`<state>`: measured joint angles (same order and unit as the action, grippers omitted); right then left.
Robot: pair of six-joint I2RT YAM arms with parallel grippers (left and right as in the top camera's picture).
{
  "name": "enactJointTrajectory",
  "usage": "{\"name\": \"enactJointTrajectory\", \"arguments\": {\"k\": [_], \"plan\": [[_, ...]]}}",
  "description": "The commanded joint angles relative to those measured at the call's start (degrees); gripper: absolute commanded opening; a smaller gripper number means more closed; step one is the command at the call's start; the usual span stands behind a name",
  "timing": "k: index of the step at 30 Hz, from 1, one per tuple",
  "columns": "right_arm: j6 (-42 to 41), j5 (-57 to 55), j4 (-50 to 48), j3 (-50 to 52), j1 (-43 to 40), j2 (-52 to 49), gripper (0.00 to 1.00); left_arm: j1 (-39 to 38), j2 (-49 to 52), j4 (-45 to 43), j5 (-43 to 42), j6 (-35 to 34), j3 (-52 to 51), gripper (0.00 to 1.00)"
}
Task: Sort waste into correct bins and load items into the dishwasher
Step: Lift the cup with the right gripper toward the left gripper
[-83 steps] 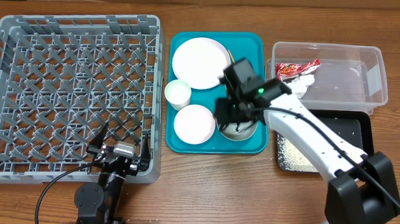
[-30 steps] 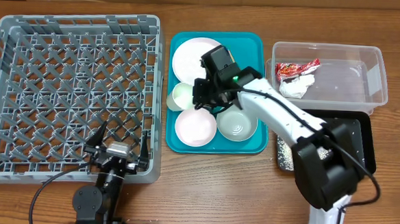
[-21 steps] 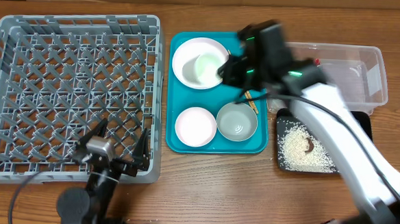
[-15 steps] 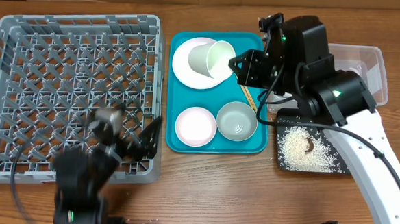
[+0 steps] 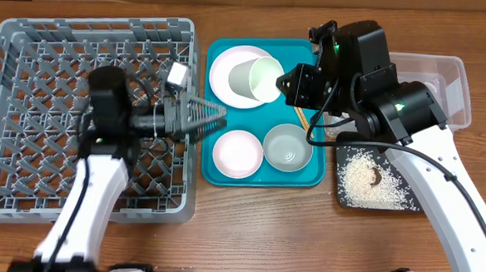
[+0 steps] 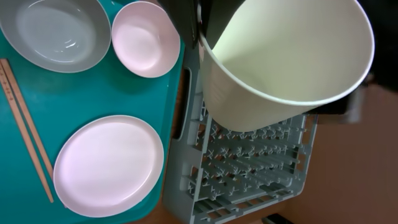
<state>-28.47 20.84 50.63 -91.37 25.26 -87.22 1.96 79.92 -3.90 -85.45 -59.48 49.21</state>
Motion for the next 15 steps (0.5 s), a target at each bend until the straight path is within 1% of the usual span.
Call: {"name": "enactJointTrajectory", "arguments": {"k": [1, 2, 4, 5, 6, 7, 12, 15], "plan": [[-0.07, 2.01, -0.96, 0.5, -0.13, 0.44, 0.04, 0.28, 4.02, -0.02, -5.18, -15.5, 0.87, 0.45], [-0.07, 3.32, -1.49, 0.98, -0.35, 0.44, 0.04, 0.28, 5.01, -0.02, -5.16, -15.1, 0.87, 0.49], [-0.04, 5.95, -2.62, 2.4, -1.07, 0.42, 0.04, 0.24, 6.36, -0.02, -5.16, -12.39, 0.87, 0.65], [-0.07, 7.15, -3.43, 3.41, -1.57, 0.42, 0.04, 0.17, 6.82, 0.0, -5.16, -10.78, 0.87, 0.77], [-0.07, 8.52, -4.74, 4.96, -2.16, 0.42, 0.04, 0.15, 7.08, 0.02, -5.16, -9.53, 0.87, 0.96], [-0.09, 9.86, -6.01, 6.34, -2.71, 0.42, 0.04, 0.13, 7.19, 0.04, -5.16, -8.68, 0.87, 1.0], [-0.11, 18.58, -12.31, 12.72, -6.91, 0.42, 0.04, -0.74, 7.19, -0.02, -5.14, -6.27, 0.87, 1.0], [-0.02, 26.62, -15.96, 15.67, -10.67, 0.44, 0.04, -1.01, 7.19, 0.07, -5.14, -6.08, 0.87, 1.0]]}}
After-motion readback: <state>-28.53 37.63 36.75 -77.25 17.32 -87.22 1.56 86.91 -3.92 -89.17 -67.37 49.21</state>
